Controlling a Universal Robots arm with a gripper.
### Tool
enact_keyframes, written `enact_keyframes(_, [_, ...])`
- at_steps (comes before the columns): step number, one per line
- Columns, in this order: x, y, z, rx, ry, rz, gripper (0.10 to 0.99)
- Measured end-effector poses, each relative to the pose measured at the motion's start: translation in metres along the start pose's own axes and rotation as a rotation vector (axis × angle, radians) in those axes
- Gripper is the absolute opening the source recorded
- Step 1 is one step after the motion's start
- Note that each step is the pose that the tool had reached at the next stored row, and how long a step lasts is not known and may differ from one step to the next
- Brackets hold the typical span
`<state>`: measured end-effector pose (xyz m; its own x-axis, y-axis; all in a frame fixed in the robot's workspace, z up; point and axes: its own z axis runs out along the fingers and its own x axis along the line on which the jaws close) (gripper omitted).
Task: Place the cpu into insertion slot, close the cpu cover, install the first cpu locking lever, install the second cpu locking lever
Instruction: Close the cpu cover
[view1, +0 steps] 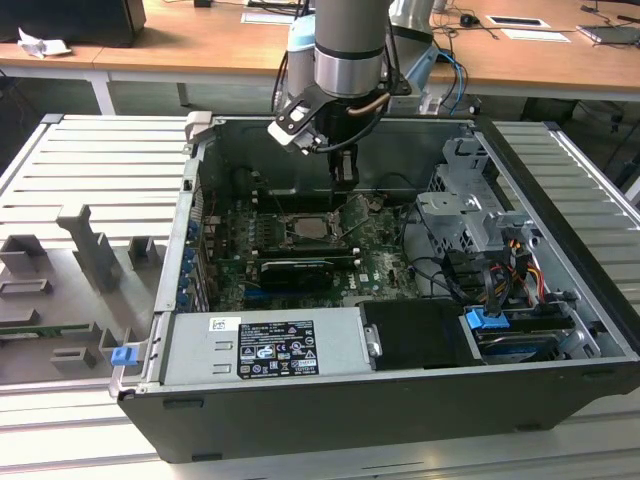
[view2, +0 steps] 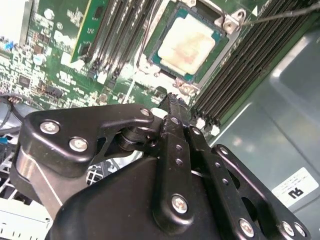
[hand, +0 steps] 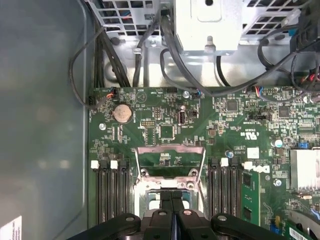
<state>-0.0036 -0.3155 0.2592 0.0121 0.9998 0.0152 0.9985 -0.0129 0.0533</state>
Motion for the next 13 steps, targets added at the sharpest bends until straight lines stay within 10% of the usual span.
enact_keyframes(13, [0.0049,0.0276,0.0017,0.000,0.0008,-0.013,0.106])
